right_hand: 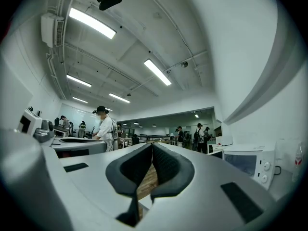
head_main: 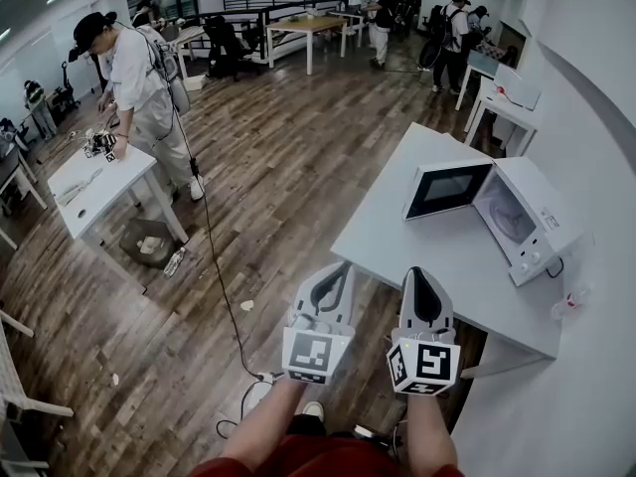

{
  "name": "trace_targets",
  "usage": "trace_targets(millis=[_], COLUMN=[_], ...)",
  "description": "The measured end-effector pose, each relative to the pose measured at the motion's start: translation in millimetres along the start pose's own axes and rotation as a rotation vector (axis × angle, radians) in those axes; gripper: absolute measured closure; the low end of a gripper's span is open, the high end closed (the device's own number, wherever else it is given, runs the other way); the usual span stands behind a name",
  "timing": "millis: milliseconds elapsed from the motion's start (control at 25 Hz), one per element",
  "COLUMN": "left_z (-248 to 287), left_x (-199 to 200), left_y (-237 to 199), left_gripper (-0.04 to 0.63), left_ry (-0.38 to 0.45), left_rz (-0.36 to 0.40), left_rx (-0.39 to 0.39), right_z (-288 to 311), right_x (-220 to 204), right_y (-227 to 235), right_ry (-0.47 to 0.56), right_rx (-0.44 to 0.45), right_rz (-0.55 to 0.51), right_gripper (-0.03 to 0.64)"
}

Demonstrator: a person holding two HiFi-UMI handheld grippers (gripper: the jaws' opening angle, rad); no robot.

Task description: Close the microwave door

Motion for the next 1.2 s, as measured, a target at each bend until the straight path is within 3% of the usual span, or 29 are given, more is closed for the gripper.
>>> trace_targets(millis=[240, 560, 1200], left_z=[30, 74, 223], left_x=[-7, -22, -34], left_y=[-23, -7, 44], left_gripper=[0.568, 0.568, 0.568], left_ry=[0.027, 0.01, 0.005], left_rz=[-0.006, -0.022, -0.005], left_rx=[-0.009, -0.074, -0.103], right_z=[32, 49, 128], right_x=[-9, -22, -27], right_y=[3, 41, 174], right_ry=[0.006, -0.007, -0.011], right_rx=[-0.022, -0.083, -0.104], right_rz=[-0.005, -0.003, 0.027], right_gripper=[0.594, 0.594, 0.594])
Point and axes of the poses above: the fingertips, and each gripper's own axes: z forward along the fingers, y to its right, x out of its top, the point moved 2 cm from there along -z, backward along the fingers, and after that the axes turned 5 degrees about z, right-handed, at the moved point
